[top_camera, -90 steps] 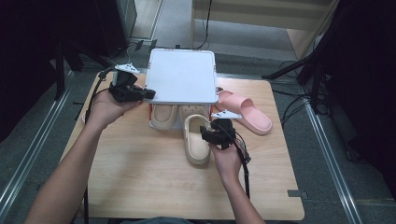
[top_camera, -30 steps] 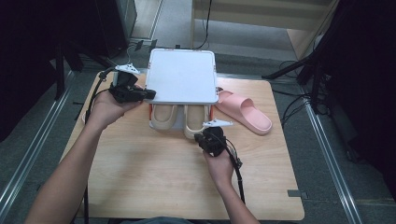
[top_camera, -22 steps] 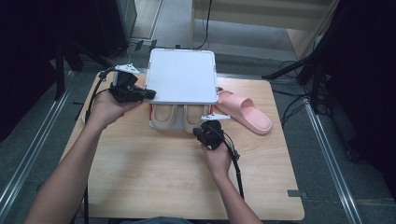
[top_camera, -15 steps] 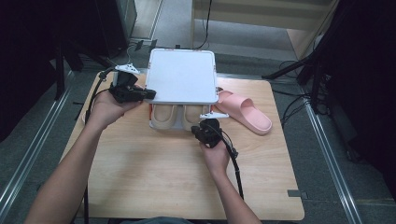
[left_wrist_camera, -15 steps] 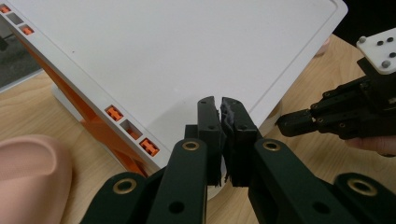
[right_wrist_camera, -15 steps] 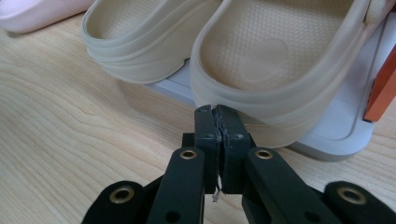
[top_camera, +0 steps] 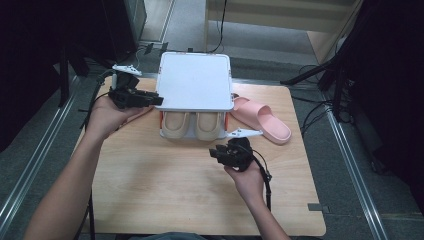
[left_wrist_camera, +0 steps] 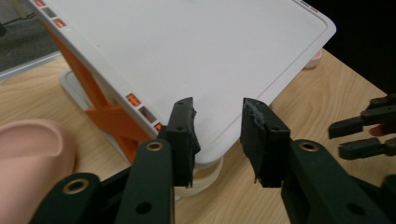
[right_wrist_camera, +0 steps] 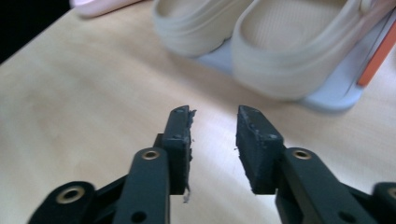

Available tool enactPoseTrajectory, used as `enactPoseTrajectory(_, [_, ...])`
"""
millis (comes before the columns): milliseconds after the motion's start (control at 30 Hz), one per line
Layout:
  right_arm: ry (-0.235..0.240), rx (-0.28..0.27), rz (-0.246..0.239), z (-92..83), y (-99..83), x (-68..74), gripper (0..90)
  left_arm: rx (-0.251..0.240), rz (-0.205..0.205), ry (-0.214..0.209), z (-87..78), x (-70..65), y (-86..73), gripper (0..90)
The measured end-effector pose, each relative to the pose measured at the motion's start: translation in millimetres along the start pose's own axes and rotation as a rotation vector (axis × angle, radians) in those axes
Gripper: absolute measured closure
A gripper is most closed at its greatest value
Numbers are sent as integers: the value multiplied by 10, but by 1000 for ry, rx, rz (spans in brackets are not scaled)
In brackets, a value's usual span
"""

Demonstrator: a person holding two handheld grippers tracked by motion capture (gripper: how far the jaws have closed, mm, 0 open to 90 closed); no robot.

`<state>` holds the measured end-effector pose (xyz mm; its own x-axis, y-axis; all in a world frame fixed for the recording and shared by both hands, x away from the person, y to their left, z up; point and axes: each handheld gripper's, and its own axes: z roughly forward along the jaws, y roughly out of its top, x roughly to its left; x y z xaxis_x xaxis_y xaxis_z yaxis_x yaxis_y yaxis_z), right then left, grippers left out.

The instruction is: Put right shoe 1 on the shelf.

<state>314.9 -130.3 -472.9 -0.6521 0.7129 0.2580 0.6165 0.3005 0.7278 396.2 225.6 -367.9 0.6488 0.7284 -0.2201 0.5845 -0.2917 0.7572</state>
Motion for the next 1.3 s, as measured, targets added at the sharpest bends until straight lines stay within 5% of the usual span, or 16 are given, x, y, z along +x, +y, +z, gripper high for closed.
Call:
enactPoseTrajectory(300, [13,-58,21,-298,-173,-174,532,-23,-47,56,-264,162,-158,573])
enactPoseTrajectory(500, [35,-46,-10,-281,-106,-194,530,-45,-44,100,-367,287,-326,530])
enactPoseTrajectory(600, [29,-31,-23,-265,-90,-188,513,-49,-88,78,-403,359,-416,500])
enactPoseTrajectory(867, [39,-41,-18,-245,-57,-160,502,-52,-111,121,-492,470,-614,436])
enactPoseTrajectory(1300, [60,-10,-26,-101,-8,-145,502,-14,-135,164,-370,747,-864,525])
